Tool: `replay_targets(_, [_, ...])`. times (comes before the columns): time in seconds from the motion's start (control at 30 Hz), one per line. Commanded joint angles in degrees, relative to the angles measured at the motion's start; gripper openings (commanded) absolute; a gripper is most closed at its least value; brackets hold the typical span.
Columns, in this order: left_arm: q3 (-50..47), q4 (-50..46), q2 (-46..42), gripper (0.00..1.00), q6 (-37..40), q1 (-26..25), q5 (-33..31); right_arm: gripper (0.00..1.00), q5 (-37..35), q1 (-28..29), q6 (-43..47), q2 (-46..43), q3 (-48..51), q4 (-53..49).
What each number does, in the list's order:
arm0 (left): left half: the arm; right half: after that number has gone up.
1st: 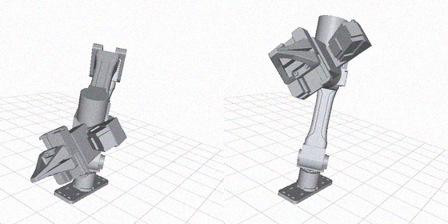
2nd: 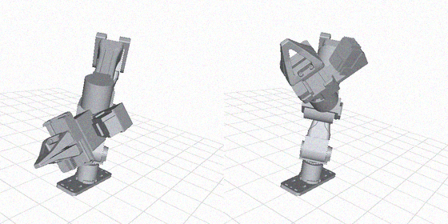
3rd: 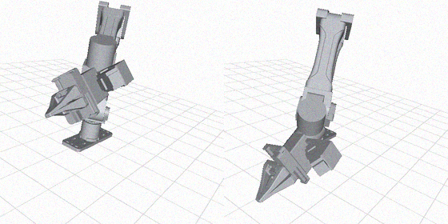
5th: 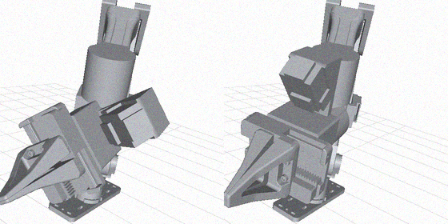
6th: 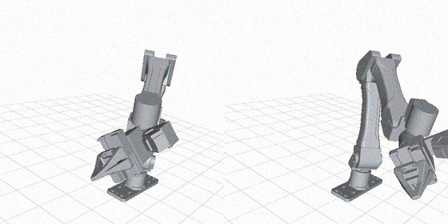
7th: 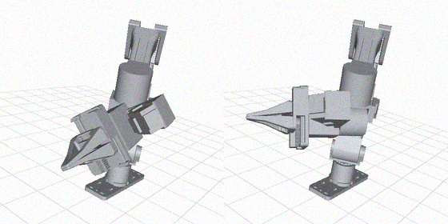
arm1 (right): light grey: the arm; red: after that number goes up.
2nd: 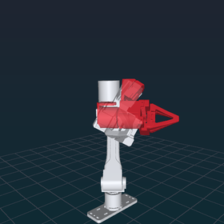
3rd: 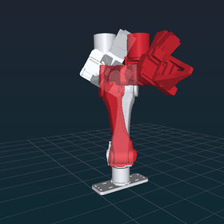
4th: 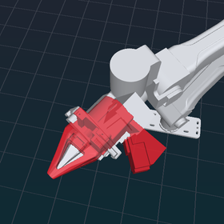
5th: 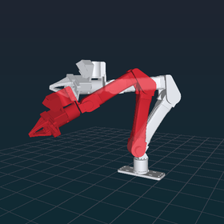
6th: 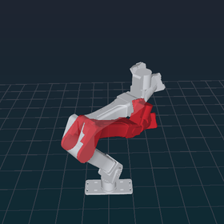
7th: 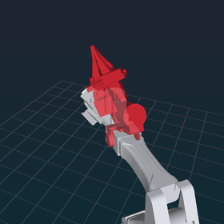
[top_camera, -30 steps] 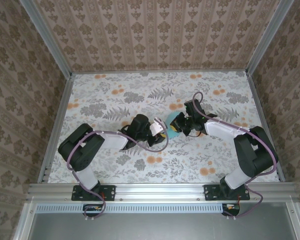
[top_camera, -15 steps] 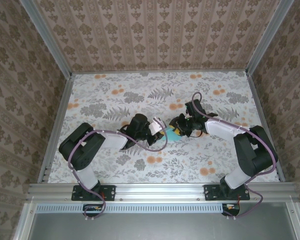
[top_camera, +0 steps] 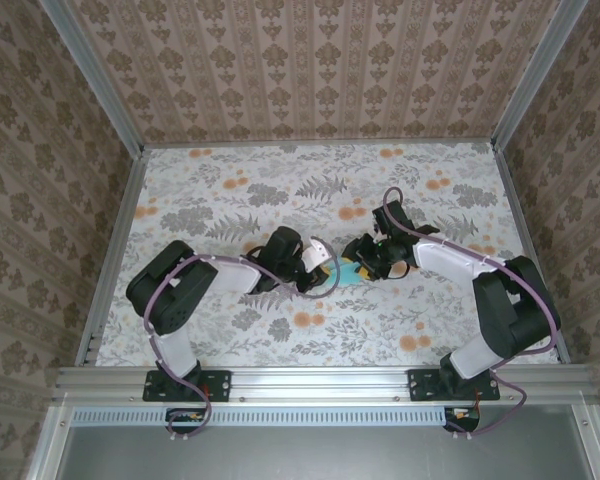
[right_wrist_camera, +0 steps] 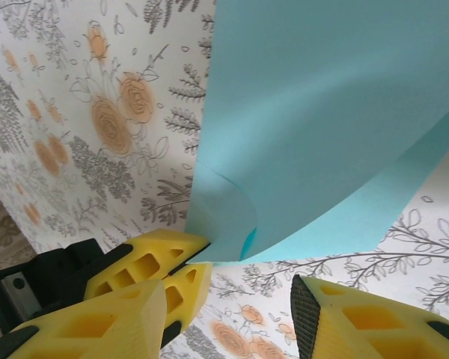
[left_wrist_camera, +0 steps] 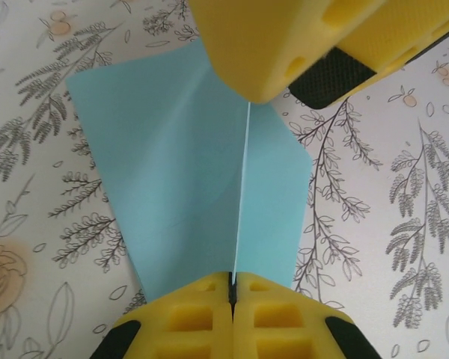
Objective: Fold a paper plane with a square sheet of paper (pick it up from the middle)
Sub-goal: Fourth fold the wing at the center of the table.
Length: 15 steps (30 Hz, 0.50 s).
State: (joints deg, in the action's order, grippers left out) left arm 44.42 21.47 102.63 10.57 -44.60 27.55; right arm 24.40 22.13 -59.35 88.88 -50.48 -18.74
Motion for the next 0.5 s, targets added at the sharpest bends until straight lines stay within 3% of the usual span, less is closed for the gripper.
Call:
replay_targets(0.0, [3.6, -6.2, 0.3, 0.05, -5.2, -0.4, 3.7, 0.5, -2.2, -0.3, 3.3, 0.4, -1.7, -3.4])
replay_targets(0.3, [6.8, -8.1, 2.1, 0.01, -21.6, 1.2, 6.1, 0.51, -4.9, -1.1, 6.8, -8.3, 5.0, 4.8])
replay_targets(0.47, [7.1, -7.6, 2.8, 0.0, -26.9, 1.3, 6.3, 0.51, -5.1, -1.1, 7.8, -10.7, 8.2, 7.8])
